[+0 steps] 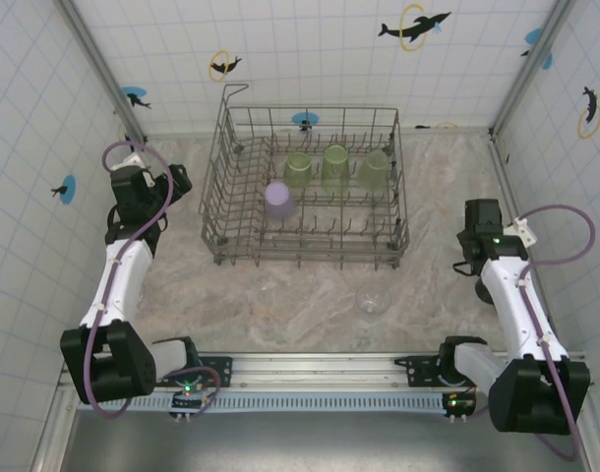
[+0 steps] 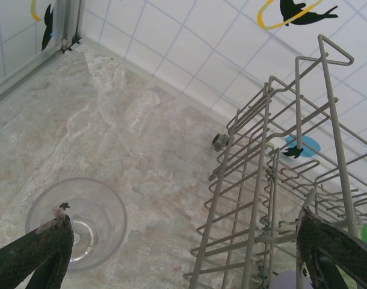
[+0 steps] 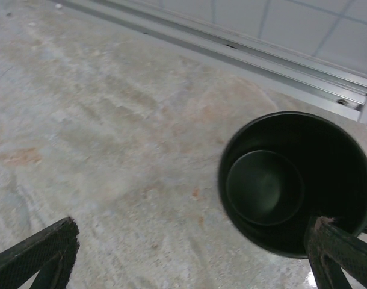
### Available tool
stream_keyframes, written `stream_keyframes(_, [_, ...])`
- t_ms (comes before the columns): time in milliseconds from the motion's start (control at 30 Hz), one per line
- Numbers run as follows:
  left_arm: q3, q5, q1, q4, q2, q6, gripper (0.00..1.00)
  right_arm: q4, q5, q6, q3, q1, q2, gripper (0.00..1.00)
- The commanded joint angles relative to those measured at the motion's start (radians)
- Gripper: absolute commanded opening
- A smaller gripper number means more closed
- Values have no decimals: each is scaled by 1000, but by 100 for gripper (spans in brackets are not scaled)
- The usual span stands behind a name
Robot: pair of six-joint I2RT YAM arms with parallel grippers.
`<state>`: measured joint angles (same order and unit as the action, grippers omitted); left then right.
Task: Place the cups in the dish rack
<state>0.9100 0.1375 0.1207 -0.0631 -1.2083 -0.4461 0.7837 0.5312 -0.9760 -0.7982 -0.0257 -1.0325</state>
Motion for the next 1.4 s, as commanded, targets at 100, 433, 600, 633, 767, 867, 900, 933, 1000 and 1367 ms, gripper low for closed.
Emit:
stream_keyframes(100, [10, -3, 7, 5, -19, 10, 97, -80, -89, 14, 101, -118, 42, 100])
stream_keyframes(433, [7, -5, 7, 5, -11, 9, 97, -214, -206, 115, 179, -261, -13, 100])
stream_keyframes(600, [7, -6, 7, 3, -11, 8, 97, -256, -216, 137, 189, -277, -47, 94])
stream_keyframes(633, [6, -6, 7, 4, -11, 8, 97, -261, -213, 142, 188, -278, -53, 92])
stream_keyframes(767, [7, -4, 7, 4, -11, 8, 97, -275, -208, 158, 180, -281, -73, 83])
stream_keyframes(867, [8, -3, 6, 3, -10, 6, 97, -285, -211, 163, 180, -281, -77, 67])
stream_keyframes(900, [7, -3, 6, 4, -10, 6, 97, -293, -215, 165, 183, -281, -75, 60])
stream_keyframes(933, [7, -2, 7, 3, -9, 7, 97, -301, -220, 163, 187, -283, -71, 51])
stream_keyframes(1000, [7, -2, 7, 4, -8, 6, 97, -311, -222, 159, 196, -284, -60, 33])
stream_keyframes(1367, [9, 4, 6, 4, -4, 4, 97, -334, -331, 196, 176, -287, -47, 0])
